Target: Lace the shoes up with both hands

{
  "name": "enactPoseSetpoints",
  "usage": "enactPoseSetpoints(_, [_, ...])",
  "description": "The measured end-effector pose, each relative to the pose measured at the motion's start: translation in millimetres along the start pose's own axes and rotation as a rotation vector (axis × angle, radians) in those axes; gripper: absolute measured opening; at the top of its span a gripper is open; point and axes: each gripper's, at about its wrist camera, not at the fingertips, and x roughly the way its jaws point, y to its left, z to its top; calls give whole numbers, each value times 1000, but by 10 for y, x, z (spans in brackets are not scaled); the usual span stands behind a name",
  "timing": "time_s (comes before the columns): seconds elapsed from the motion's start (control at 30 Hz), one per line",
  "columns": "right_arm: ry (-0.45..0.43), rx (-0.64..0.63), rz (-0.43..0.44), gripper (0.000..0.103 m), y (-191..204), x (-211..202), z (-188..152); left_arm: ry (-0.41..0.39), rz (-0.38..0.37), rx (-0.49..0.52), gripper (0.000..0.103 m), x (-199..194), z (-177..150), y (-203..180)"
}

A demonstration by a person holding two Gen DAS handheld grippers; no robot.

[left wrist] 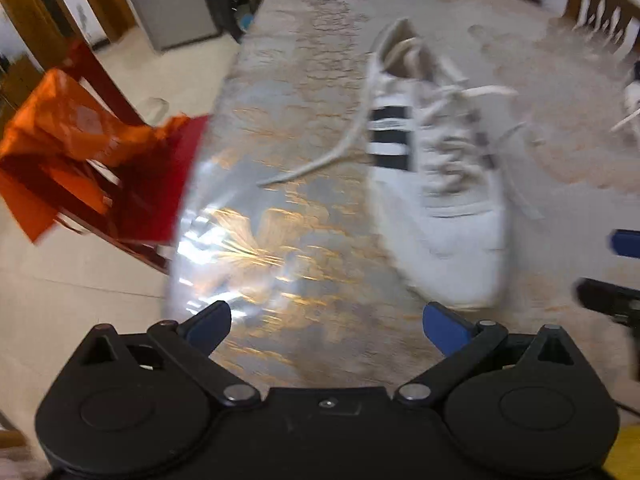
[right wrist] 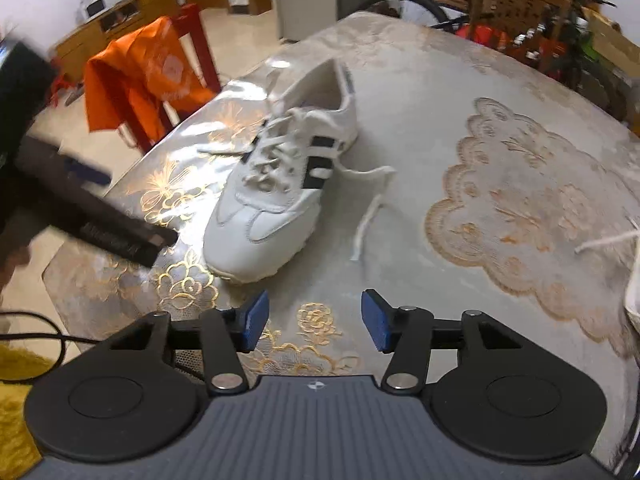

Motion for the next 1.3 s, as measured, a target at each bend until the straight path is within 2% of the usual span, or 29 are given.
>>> enactPoseSetpoints(0.07, [-3,12,-27,58,-14,24,-2,-17,-12,10,102,-43,25,-88])
enactPoseSetpoints(0.2, [-6,9,-52,58,-17,92,71,-42,32,63,102,-56,66,-240])
enactPoseSetpoints(0.3, [-15,-8,-55,58,-4,95,103,-33,22,65,102,-49,49,-311])
enactPoseSetpoints(0.7, [-8,-38,-25,58,-11,105,79,13,39,57,102,49,7,-318])
enactPoseSetpoints(1.3, [4,-57,-18,58,23,145,82,33,43,56,102,85,12,-295])
